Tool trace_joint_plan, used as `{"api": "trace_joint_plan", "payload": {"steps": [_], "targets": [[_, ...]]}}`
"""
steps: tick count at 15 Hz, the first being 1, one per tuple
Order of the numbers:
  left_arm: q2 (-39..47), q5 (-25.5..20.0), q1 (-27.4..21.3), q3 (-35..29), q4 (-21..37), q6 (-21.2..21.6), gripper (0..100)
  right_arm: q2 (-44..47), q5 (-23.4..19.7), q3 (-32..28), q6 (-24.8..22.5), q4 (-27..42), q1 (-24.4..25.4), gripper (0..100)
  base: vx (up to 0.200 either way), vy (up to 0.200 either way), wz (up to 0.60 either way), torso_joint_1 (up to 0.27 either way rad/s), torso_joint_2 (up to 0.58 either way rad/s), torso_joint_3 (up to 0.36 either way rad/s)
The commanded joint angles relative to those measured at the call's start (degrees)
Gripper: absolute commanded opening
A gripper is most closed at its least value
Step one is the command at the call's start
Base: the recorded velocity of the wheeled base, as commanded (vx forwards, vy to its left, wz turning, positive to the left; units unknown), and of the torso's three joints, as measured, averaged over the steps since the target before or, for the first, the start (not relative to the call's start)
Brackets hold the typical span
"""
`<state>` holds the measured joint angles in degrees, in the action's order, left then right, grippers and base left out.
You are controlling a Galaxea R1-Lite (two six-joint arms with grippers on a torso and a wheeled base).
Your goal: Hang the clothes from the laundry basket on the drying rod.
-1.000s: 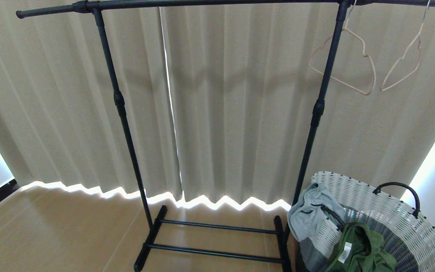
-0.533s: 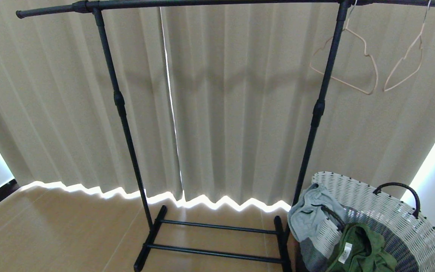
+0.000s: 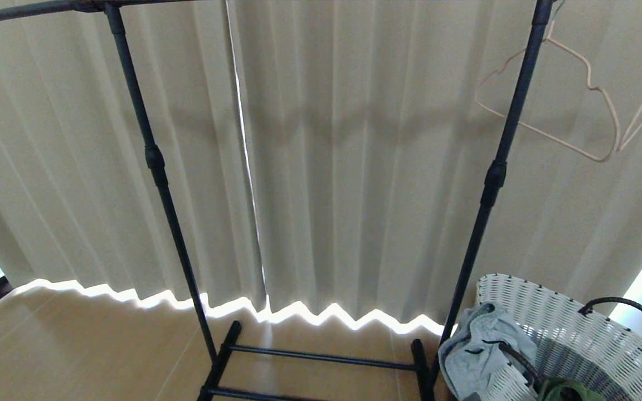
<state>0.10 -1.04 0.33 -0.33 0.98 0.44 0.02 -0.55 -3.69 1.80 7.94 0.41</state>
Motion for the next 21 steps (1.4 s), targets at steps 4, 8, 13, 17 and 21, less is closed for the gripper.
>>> {"api": "trace_joint_plan", "payload": {"steps": [4,8,13,17,21], "targets": [[0.0,0.0,0.0,0.1,0.0,0.1,100,0.0,-0.2,0.0,0.0,0.0,0.0,100,0.1,0.0,0.0,0.004,0.0,0.002],[0.0,0.0,0.0,0.1,-0.1,0.0,100,0.0,-0.4,-0.1,-0.2,0.1,0.0,100,0.0,0.0,0.0,0.0,0.0,0.0],[0.0,0.1,0.0,0.1,-0.1,-0.1,100,0.0,-0.3,-0.5,-2.6,0.7,0.0,100,0.0,0.0,0.0,0.0,0.0,0.0],[0.0,0.0,0.0,0.1,0.0,0.0,100,12.2,0.2,-6.1,-14.4,1.9,1.1,100,0.0,0.0,0.0,0.0,0.0,0.0],[0.0,0.0,0.0,0.0,0.0,0.0,100,43.8,6.3,-8.3,-15.8,0.8,0.6,100,0.0,0.0,0.0,0.0,0.0,0.0]]}}
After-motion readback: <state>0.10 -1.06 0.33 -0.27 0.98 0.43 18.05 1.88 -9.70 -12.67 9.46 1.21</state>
